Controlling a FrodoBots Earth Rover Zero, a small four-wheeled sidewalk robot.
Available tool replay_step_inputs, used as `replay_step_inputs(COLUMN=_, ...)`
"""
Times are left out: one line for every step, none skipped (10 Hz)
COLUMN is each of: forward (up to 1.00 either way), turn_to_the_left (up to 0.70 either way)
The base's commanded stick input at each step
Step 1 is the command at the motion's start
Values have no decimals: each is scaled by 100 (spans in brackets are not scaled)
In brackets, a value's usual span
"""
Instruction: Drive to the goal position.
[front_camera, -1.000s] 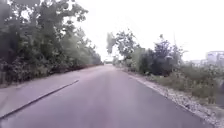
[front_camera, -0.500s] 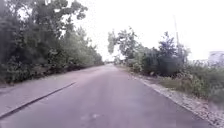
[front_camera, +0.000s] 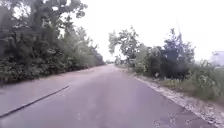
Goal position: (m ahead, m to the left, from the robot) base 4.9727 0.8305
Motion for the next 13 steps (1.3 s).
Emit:
replay_step_inputs(forward=100, turn_to_the_left=0)
replay_step_inputs(forward=100, turn_to_the_left=-1)
replay_step_inputs(forward=100, turn_to_the_left=-21)
replay_step_inputs(forward=100, turn_to_the_left=-40)
replay_step_inputs(forward=100, turn_to_the_left=-29)
replay_step_inputs(forward=100, turn_to_the_left=0)
replay_step_inputs(forward=100, turn_to_the_left=0)
replay_step_inputs(forward=100, turn_to_the_left=0)
replay_step_inputs(forward=100, turn_to_the_left=0)
replay_step_inputs(forward=100, turn_to_the_left=0)
replay_step_inputs(forward=100, turn_to_the_left=0)
replay_step_inputs(forward=100, turn_to_the_left=0)
replay_step_inputs(forward=100, turn_to_the_left=0)
